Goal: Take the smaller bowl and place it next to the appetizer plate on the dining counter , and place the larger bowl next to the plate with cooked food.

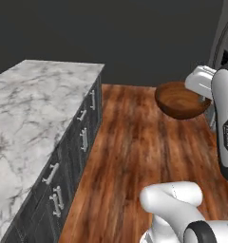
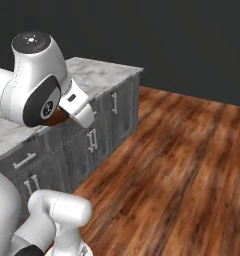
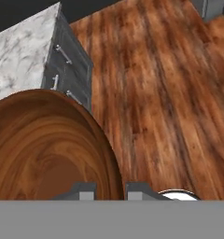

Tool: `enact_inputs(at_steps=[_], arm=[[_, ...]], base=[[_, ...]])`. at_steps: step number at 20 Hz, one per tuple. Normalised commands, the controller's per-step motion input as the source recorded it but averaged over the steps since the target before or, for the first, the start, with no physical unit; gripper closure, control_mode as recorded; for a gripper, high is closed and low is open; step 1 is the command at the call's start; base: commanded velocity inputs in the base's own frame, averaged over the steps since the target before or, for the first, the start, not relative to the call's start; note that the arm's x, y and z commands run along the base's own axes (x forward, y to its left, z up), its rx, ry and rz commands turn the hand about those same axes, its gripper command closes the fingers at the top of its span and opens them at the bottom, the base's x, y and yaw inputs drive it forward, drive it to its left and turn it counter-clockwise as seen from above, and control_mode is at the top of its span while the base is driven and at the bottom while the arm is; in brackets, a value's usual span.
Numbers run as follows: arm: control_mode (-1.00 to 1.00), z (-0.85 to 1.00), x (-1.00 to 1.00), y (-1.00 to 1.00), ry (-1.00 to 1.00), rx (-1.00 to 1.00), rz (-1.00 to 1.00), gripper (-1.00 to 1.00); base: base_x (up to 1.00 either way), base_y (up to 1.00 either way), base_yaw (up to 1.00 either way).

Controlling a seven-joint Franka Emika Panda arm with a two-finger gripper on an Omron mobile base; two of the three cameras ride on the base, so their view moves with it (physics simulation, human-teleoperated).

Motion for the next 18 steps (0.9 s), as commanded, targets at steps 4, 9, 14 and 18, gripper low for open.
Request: enact_inputs(at_steps=[4,9,14,18], arm=[[1.00,0.00,0.00,0.00,0.00,0.00,0.00,1.00],[1.00,0.00,0.00,0.00,0.00,0.00,0.00,1.00],[1.00,0.00,0.00,0.00,0.00,0.00,0.00,1.00],[1.00,0.00,0.00,0.00,0.00,0.00,0.00,1.00]], base=[[-1.00,0.16,0.41],[-1.00,0.53,0.17],[-1.00,0.97,0.08],[-1.00,1.00,-0.07]])
